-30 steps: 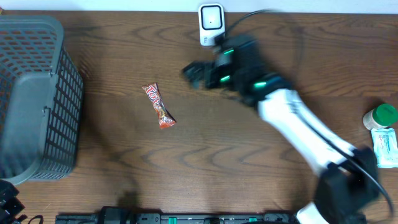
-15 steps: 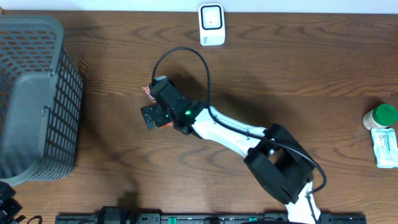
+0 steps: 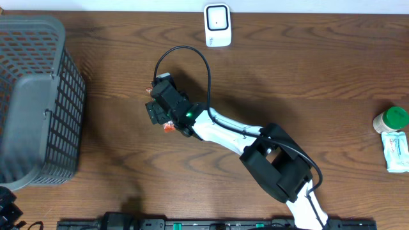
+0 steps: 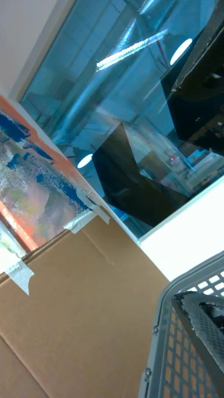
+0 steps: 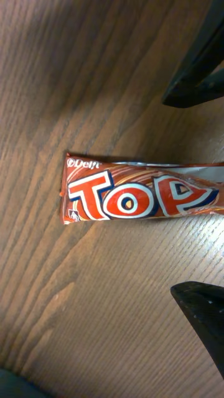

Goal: Scan the item barcode
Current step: 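Lower the right gripper onto the red TOP bar and grasp it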

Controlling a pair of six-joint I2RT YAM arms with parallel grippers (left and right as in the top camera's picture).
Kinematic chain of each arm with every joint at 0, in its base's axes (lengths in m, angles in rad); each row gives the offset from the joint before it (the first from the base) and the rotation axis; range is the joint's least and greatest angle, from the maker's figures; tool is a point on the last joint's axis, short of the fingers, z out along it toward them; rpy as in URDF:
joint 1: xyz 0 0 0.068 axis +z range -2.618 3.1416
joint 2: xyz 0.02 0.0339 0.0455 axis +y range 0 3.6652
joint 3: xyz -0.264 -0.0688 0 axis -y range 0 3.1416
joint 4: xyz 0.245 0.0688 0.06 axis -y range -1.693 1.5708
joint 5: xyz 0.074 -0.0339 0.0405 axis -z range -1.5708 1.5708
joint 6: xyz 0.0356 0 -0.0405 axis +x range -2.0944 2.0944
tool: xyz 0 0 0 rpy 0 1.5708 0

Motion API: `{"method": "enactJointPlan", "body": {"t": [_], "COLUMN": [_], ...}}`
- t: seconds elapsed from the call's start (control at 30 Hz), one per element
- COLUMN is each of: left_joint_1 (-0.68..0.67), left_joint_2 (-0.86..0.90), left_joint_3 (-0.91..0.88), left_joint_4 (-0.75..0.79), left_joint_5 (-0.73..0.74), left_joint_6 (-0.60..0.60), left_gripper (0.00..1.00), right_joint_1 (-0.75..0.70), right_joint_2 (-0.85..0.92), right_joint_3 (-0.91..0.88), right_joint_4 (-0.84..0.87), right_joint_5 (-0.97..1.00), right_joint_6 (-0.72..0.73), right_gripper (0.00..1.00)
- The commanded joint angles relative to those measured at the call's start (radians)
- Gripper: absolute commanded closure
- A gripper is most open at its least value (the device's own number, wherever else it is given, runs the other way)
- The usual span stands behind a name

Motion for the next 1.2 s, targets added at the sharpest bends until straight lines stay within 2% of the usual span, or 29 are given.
{"method": "enactJointPlan", "body": {"t": [0.0,0.13,0.23,0.3,0.47,0.57,0.6,0.7,0.8,0.87,0.9,0.93,1.0,1.07,1.17], "left_joint_1": [0.004,0.004,0.004,0.004,0.004,0.004,0.004,0.004,0.004,0.004,0.004,0.004,0.004,0.004,0.004], "left_joint_2": [0.006,0.006,0.006,0.006,0.006,0.006,0.006,0.006,0.006,0.006,0.006,0.006,0.006,0.006,0.006], "left_joint_3": [-0.006,-0.006,-0.006,-0.006,-0.006,-0.006,-0.006,-0.006,-0.006,-0.006,-0.006,-0.006,-0.006,-0.006,-0.006], "left_joint_4": [0.005,0.005,0.005,0.005,0.005,0.005,0.005,0.005,0.005,0.005,0.005,0.005,0.005,0.005,0.005], "left_joint_5": [-0.013,-0.013,-0.013,-0.013,-0.013,-0.013,-0.013,-0.013,-0.013,-0.013,-0.013,-0.013,-0.013,-0.013,-0.013], "left_joint_6": [0.002,0.002,0.002,0.002,0.002,0.002,0.002,0.002,0.002,0.002,0.002,0.002,0.002,0.002,0.002], "left_gripper": [0.02,0.02,0.02,0.02,0.02,0.02,0.02,0.02,0.02,0.03,0.02,0.02,0.02,0.02,0.02], "right_joint_1": [0.014,0.014,0.014,0.015,0.013,0.002,-0.003,-0.038,-0.102,-0.167,-0.224,-0.258,-0.314,-0.363,-0.43], "right_joint_2": [0.05,0.085,0.097,0.102,0.1,0.09,0.08,0.027,-0.036,-0.066,-0.079,-0.085,-0.087,-0.087,-0.087], "right_joint_3": [0.02,0.021,0.021,0.021,0.027,0.065,0.082,0.151,0.219,0.253,0.259,0.258,0.258,0.258,0.258], "right_joint_4": [0.002,0.004,0.007,0.008,0.002,-0.066,-0.106,-0.282,-0.503,-0.653,-0.744,-0.801,-0.937,-1.088,-1.217], "right_joint_5": [-0.002,-0.002,-0.002,-0.001,-0.002,-0.013,-0.028,-0.165,-0.404,-0.654,-0.882,-1.027,-1.224,-1.289,-1.289], "right_joint_6": [0.004,0.004,0.004,0.004,0.004,0.009,0.012,0.039,0.103,0.11,0.096,0.059,-0.02,-0.07,-0.142], "right_gripper": [0.15,0.16,0.24,0.35,0.75,0.96,0.99,0.99,0.99,0.99,0.99,0.99,0.98,0.99,0.99]}}
